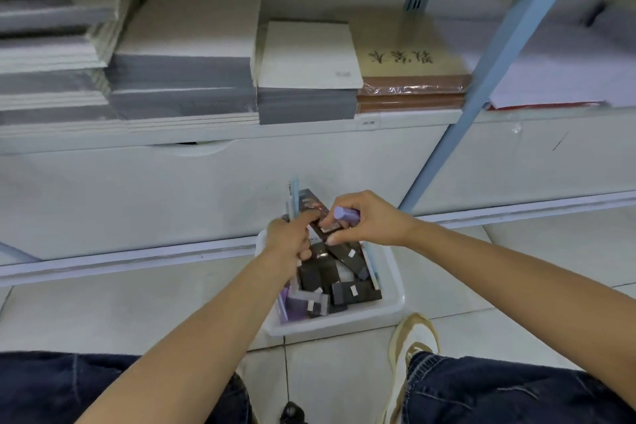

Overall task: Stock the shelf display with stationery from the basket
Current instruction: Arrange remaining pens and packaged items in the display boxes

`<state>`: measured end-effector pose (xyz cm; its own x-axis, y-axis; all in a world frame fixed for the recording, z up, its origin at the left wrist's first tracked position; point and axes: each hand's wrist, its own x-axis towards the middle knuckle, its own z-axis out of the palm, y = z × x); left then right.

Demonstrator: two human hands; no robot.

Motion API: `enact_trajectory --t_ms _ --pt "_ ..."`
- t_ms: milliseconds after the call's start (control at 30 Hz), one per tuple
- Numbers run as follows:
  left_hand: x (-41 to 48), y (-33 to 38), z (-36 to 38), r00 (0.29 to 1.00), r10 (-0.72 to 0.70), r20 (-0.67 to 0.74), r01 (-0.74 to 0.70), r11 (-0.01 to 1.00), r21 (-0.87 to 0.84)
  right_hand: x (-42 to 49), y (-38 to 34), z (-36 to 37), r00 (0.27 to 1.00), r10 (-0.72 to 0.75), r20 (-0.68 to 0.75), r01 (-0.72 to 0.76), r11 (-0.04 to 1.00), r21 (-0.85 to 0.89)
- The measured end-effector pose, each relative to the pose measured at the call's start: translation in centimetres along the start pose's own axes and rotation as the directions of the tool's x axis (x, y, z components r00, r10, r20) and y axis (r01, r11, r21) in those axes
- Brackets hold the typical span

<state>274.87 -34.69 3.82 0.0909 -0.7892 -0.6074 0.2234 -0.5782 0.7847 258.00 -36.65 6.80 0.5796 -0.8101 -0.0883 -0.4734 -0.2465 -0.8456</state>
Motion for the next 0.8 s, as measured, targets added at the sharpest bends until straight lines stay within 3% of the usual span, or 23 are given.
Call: enact_trajectory --t_ms 67,200,333,467,533,633,800 --pt "-1.4 2.1 -0.9 0.99 0.143 0.015 -0.144 0.985 0.098 0.3 -1.9 -0.9 0.997 -0.034 -0.07 0.036 0.999 0.025" --pt "-5.0 7.5 -3.1 0.929 0.353 0.112 -0.371 0.893 0.254 2.1 -7.0 -2.9 0.926 -0.068 -0.373 0.121 0.985 0.121" --pt "-8.6 13.0 -5.2 0.851 0.482 0.209 -0.525 0.782 0.337 3.9 -13.4 -4.5 0.91 -0.165 -0.379 0.237 0.96 0.152" --pt "-11.9 18.1 -7.4 0.745 0.624 0.234 -0.665 0.72 0.197 5.3 -20.0 -6.6 0.843 -0.304 -0.443 0.378 0.922 0.088" --pt "-13.1 20.8 -8.5 0.66 0.727 0.19 -0.751 0.645 0.144 5.9 -23.4 -8.2 0.787 -0.36 -0.5 0.442 0.896 0.05" --pt "-13.7 24.9 -9.8 0.551 0.831 0.068 -0.825 0.531 0.193 7.3 -28.0 -10.7 0.677 -0.467 -0.569 0.529 0.846 -0.066" --pt "-13.1 30.1 -11.0 0.518 0.854 -0.052 -0.832 0.517 0.202 11.7 -31.7 -13.2 0.564 -0.51 -0.649 0.512 0.833 -0.209"
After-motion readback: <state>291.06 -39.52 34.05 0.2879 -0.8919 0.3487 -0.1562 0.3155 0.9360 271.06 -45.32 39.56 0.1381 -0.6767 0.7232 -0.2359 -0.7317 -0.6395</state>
